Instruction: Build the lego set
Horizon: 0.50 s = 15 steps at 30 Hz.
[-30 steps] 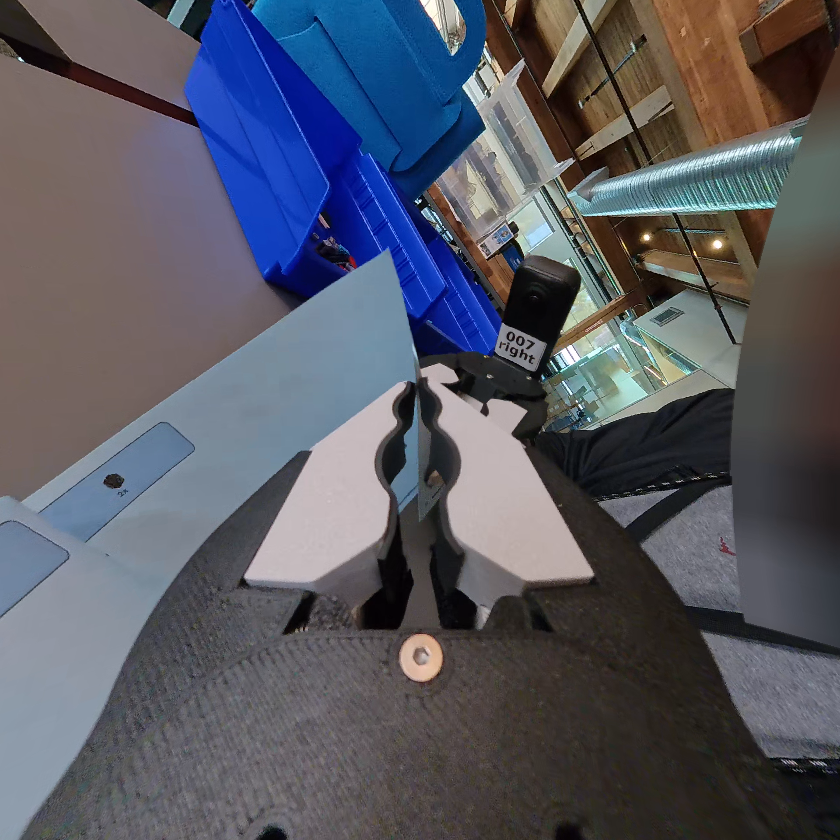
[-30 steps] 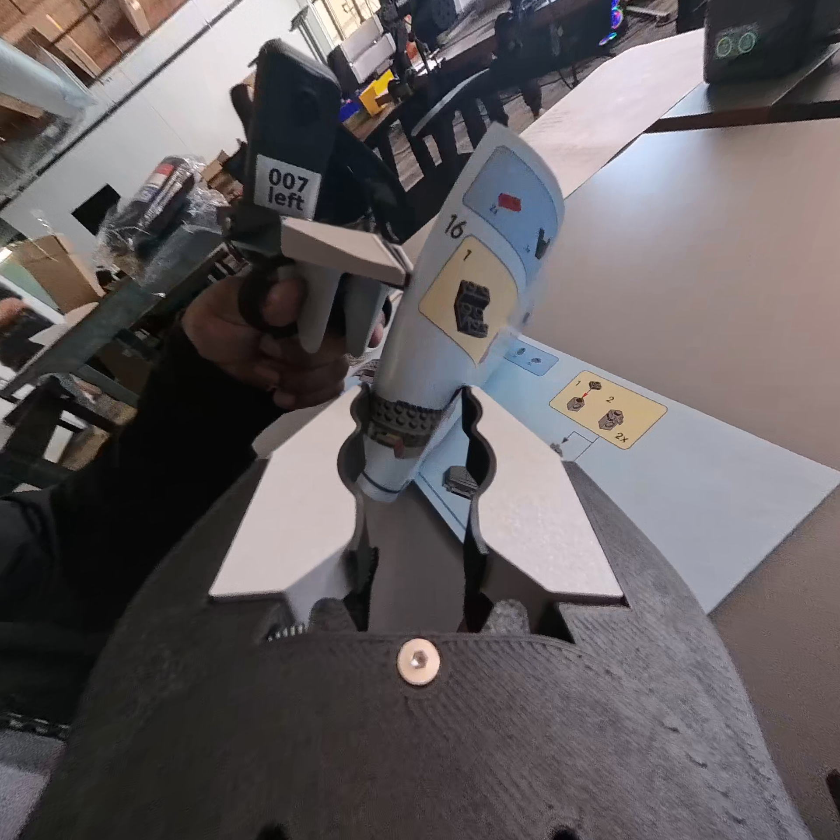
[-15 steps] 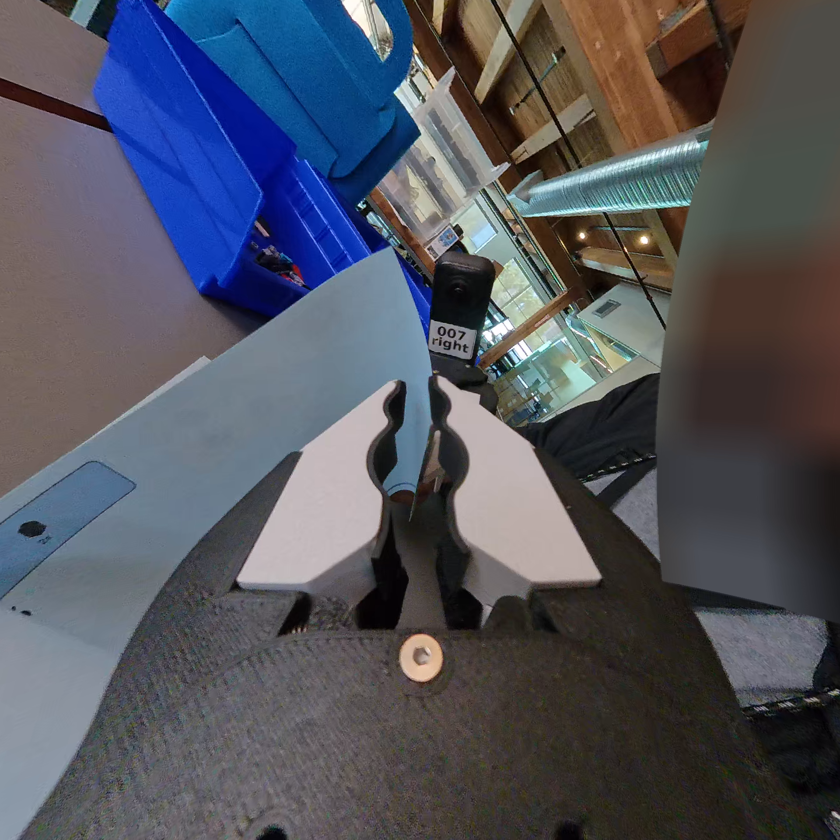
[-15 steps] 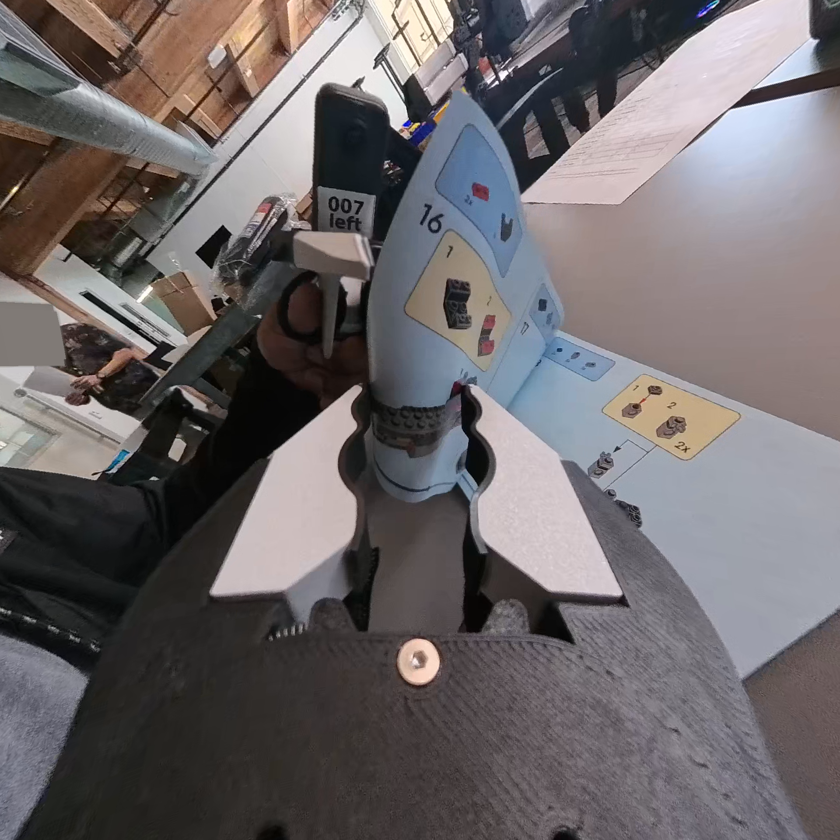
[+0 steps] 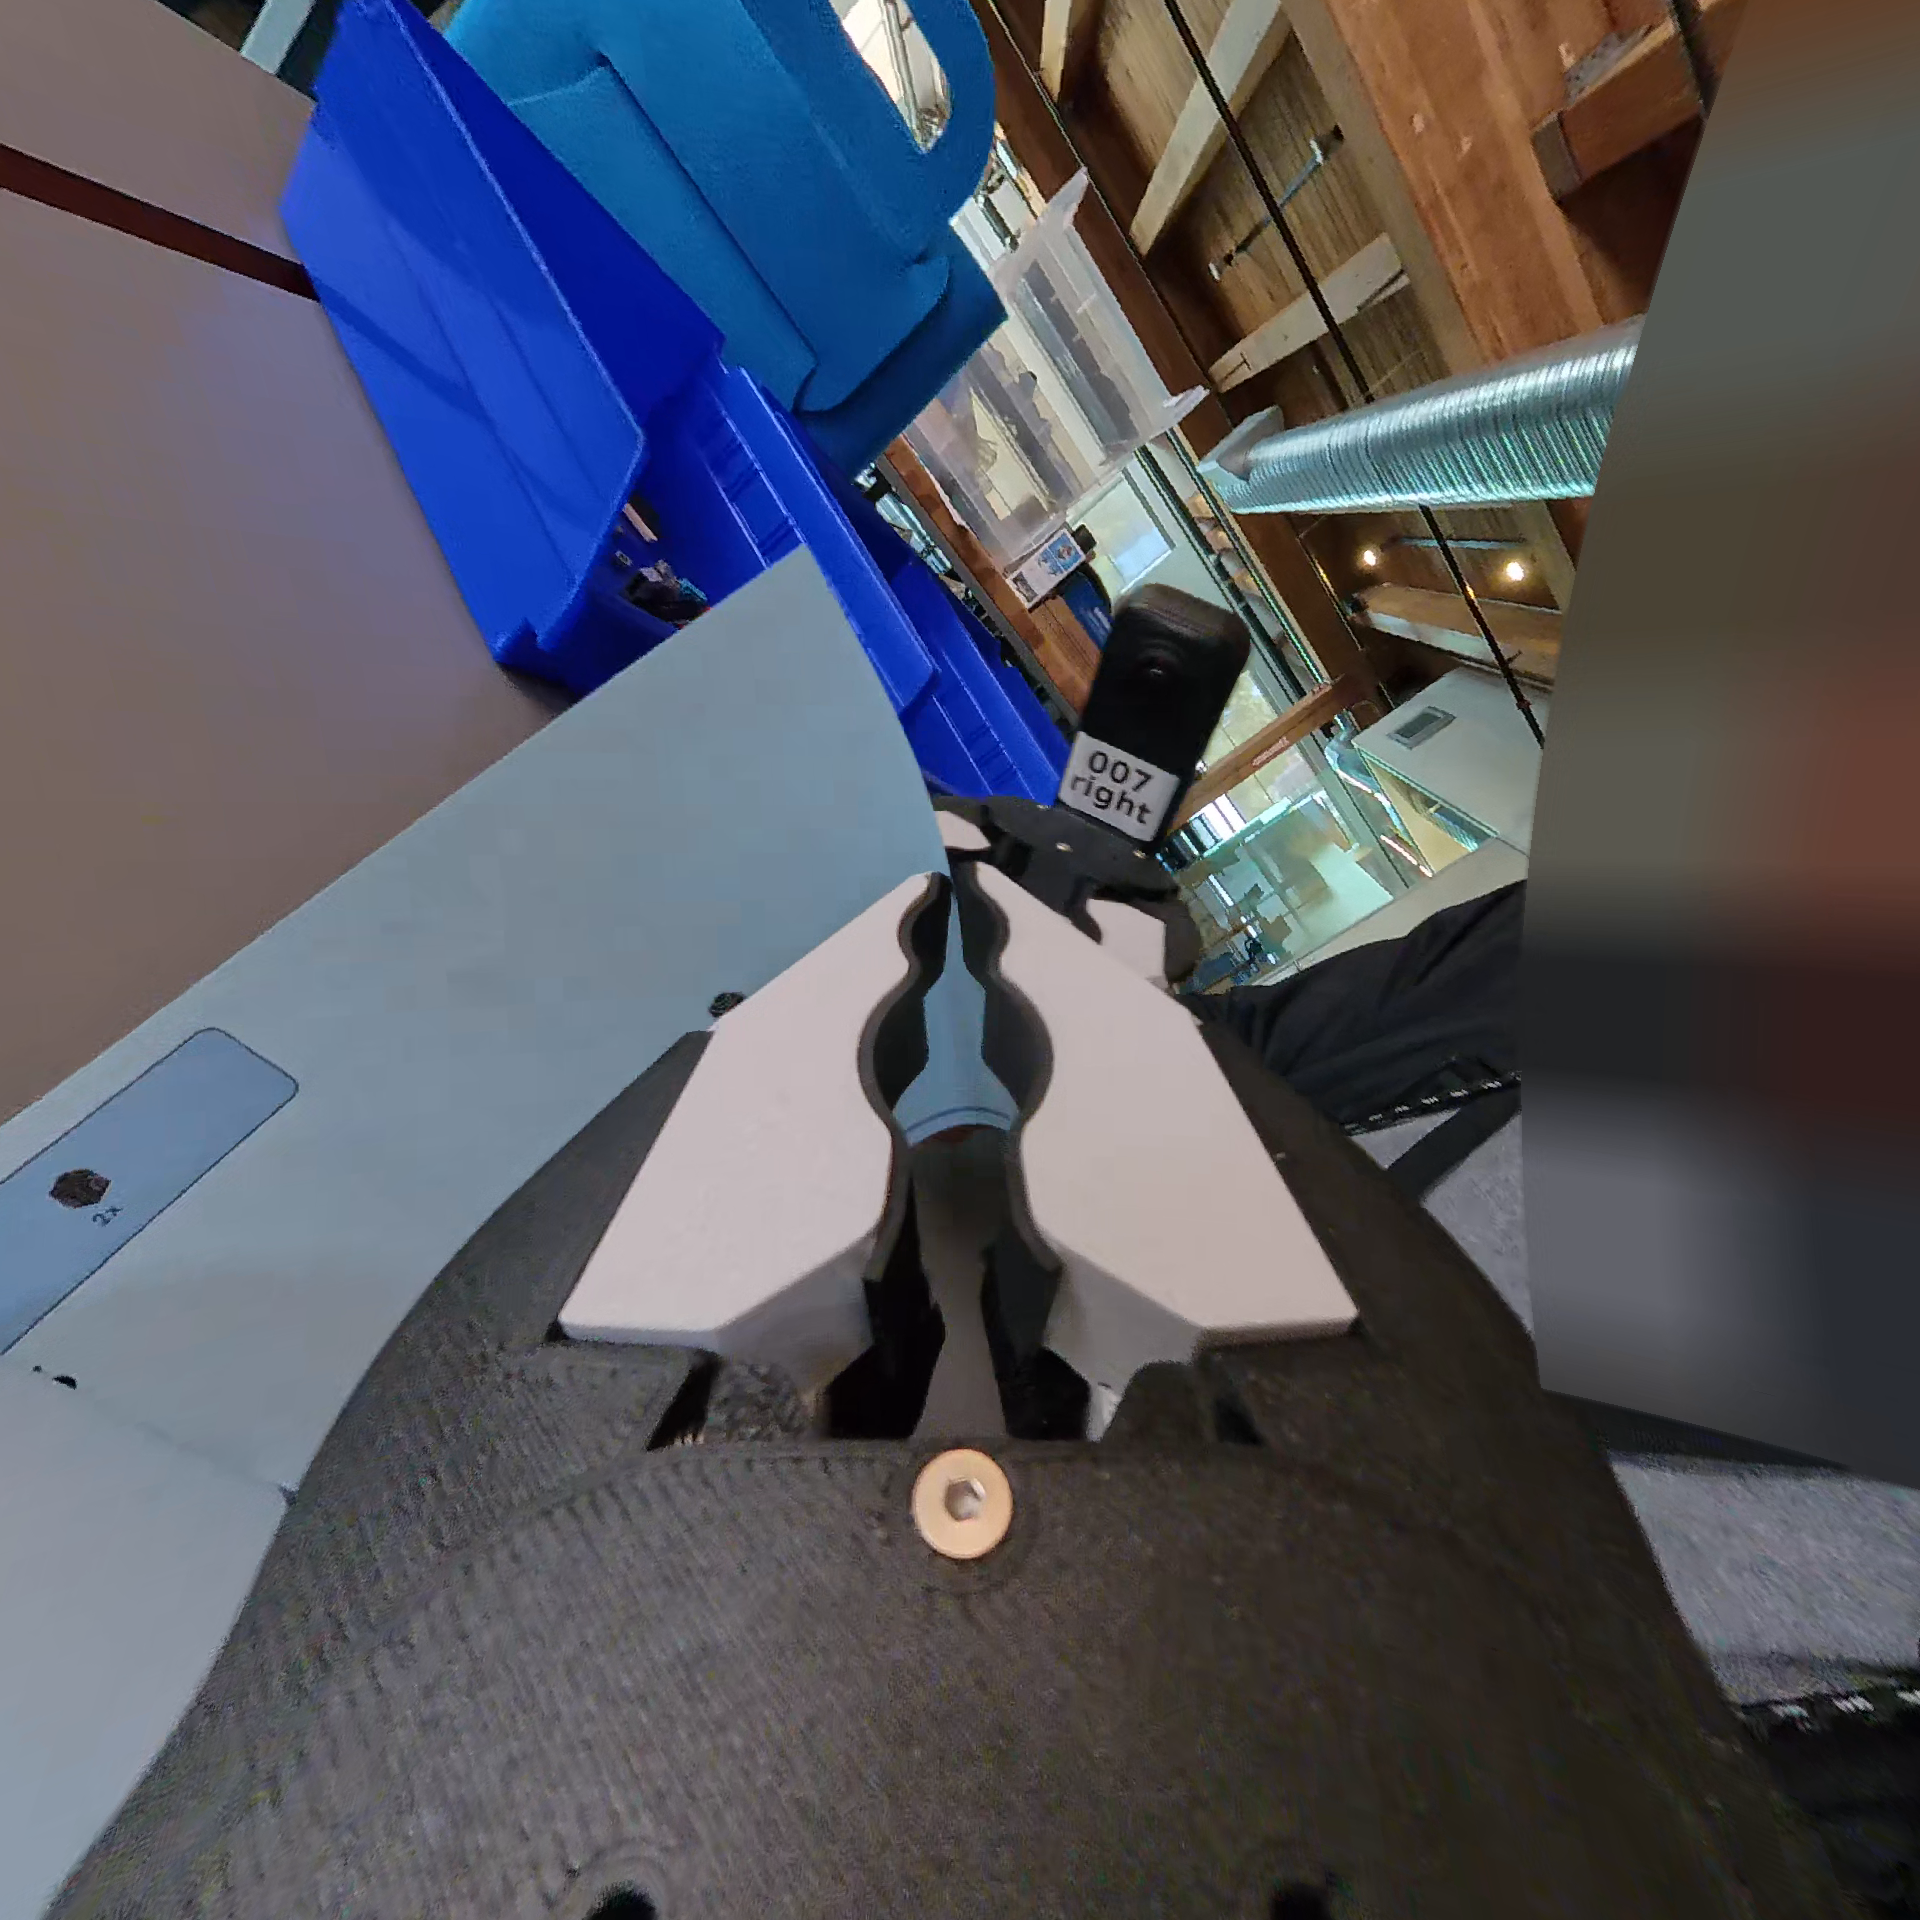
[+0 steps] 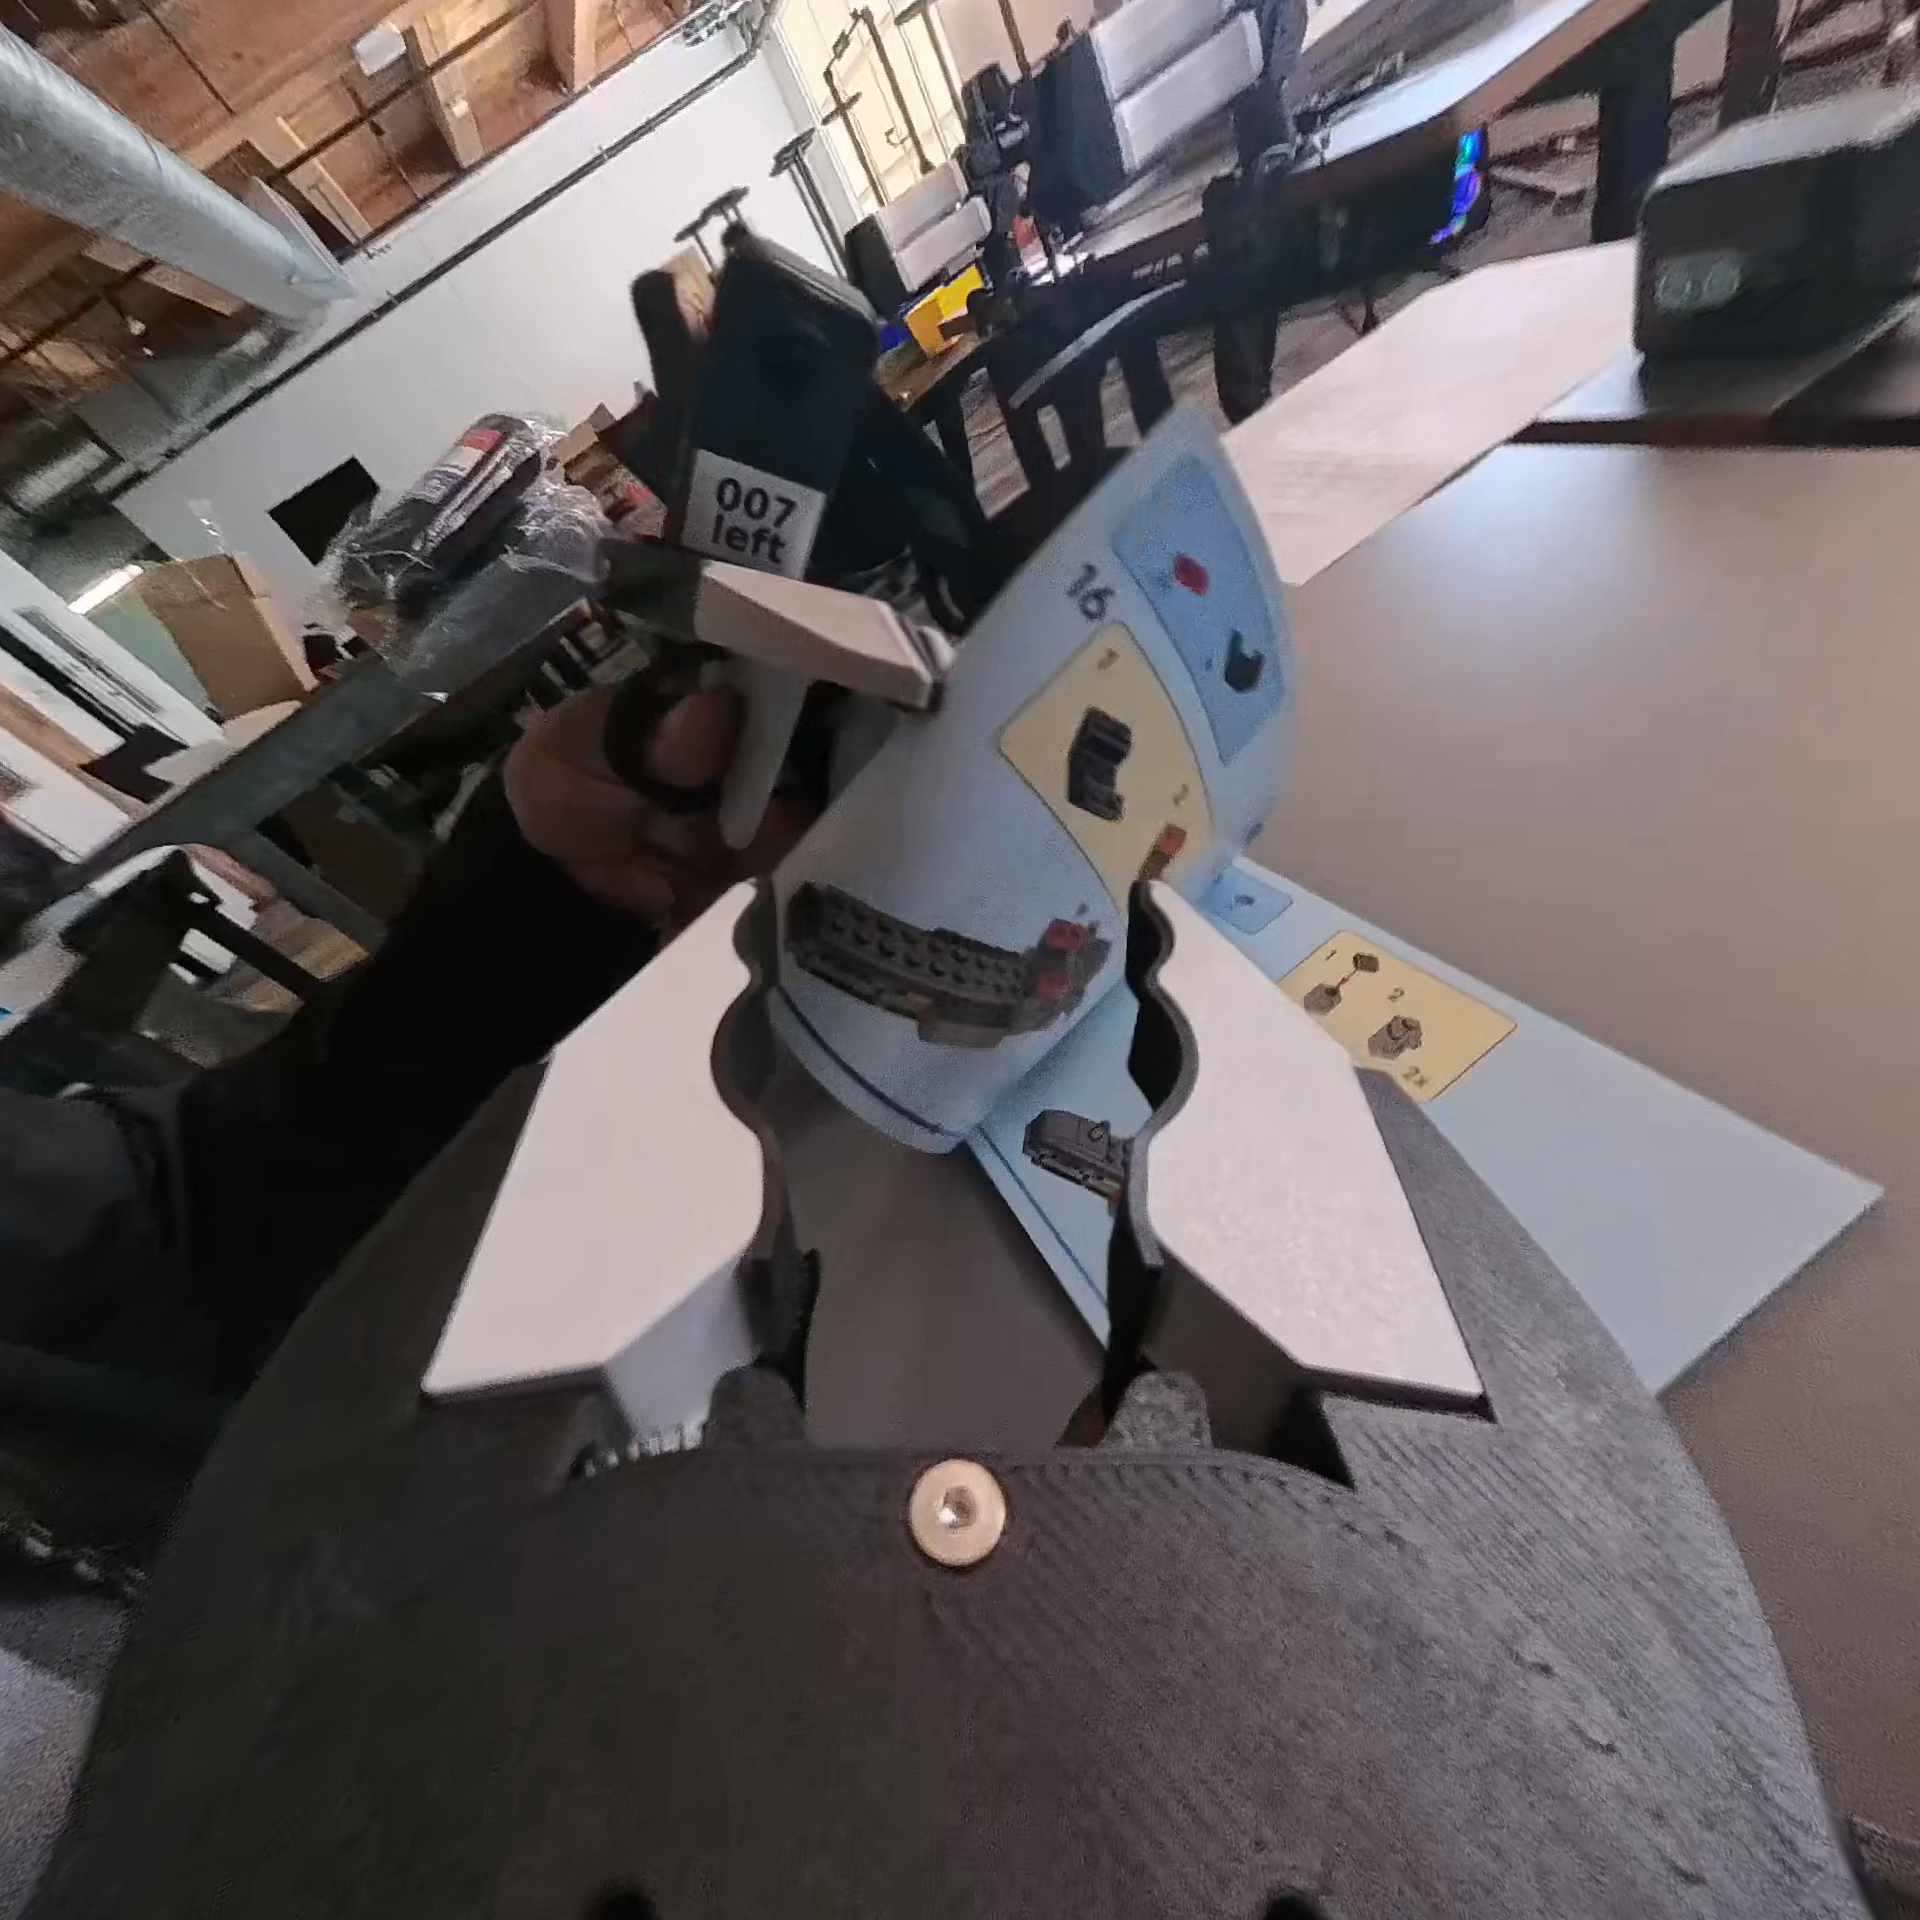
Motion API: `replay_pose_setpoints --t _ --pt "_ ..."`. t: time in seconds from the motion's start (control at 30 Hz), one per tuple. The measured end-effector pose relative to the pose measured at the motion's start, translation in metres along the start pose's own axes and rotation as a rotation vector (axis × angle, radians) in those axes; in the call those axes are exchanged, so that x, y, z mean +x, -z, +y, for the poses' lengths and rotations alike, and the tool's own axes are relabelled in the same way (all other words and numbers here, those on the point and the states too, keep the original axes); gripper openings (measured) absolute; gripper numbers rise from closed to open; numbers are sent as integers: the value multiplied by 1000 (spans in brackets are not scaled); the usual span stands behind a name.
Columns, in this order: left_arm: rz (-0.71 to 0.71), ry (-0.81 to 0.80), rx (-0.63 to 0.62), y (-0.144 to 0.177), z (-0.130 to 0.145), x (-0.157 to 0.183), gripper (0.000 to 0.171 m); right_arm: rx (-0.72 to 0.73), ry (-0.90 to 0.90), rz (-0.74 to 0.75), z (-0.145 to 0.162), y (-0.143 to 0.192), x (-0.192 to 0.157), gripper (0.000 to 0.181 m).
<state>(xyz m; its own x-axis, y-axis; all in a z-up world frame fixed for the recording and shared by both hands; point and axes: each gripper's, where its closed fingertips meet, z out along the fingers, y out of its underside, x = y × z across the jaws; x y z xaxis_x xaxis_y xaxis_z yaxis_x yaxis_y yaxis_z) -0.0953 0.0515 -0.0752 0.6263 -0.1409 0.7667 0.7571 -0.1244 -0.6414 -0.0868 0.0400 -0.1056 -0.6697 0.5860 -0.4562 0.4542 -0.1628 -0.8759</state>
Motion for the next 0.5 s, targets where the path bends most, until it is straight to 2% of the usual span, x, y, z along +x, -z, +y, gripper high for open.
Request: replay_pose_setpoints --t 0.2,0.37,0.5 --pt "-24 3 11 0 -1 -4 0 11 108 1 -2 -1 -12 76" --pt "-30 5 15 -1 -1 -4 0 -16 129 52 3 -4 -3 70" --pt "-30 8 5 -2 1 -5 0 -30 162 89 7 -5 2 55"
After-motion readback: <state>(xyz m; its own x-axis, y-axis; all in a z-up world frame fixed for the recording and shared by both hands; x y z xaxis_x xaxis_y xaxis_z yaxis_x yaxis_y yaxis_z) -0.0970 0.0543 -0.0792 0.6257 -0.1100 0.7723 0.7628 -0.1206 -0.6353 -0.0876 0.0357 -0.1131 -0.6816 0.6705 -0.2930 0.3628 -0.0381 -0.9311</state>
